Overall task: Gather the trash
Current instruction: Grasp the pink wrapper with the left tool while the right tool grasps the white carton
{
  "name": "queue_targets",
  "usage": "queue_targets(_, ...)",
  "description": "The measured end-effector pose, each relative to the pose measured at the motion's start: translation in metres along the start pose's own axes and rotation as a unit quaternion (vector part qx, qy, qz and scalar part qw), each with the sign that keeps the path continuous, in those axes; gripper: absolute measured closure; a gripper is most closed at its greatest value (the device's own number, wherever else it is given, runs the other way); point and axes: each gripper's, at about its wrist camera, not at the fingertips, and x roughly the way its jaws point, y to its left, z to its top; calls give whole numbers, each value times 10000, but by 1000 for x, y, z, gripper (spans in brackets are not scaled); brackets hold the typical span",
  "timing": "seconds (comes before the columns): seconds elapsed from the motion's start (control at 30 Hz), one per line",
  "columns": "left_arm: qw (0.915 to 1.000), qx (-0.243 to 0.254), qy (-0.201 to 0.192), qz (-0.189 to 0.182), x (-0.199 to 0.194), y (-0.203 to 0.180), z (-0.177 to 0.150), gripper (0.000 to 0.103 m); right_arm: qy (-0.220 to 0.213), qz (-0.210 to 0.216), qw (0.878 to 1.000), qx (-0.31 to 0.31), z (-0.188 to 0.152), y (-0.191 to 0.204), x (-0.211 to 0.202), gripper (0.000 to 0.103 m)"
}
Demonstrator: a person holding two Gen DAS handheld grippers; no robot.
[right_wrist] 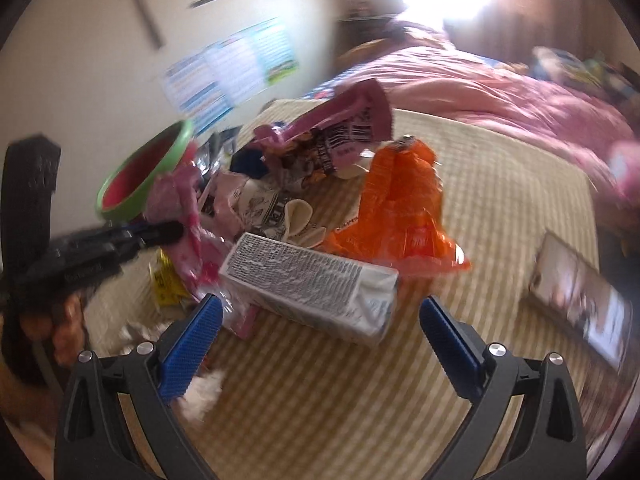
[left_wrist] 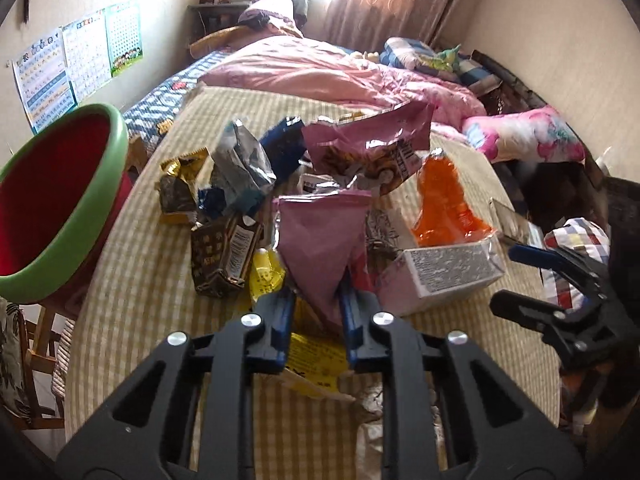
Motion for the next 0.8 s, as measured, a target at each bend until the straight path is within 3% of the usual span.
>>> queue_targets(0.17, 9997, 5, -256, 34, -17, 1, -1, 87, 241, 82, 9986, -470, 7, -14, 8, 7)
queue_targets(0.33, 9986, -161, -506, -27, -36, 4, 2, 87, 555, 42, 9923, -1111, 13, -3, 27, 9)
queue_targets(0.47, 9968, -206, -770, 10, -53, 6, 8, 87, 909, 309, 9871, -1278, 11, 5, 44, 38)
queue_targets(0.5, 9964, -202, -827, 40, -57, 7, 9, 87, 981, 372, 9866, -1251, 9, 5, 48, 41)
queue_targets(0.57, 9954, -226, -930, 108, -64, 10, 11, 87, 959, 460, 9877, -1147, 7, 4, 48, 55)
queue_targets(0.8, 9899, -552, -1217, 470, -85, 44, 11, 87, 185, 758, 9955, -534, 19, -2, -2, 63)
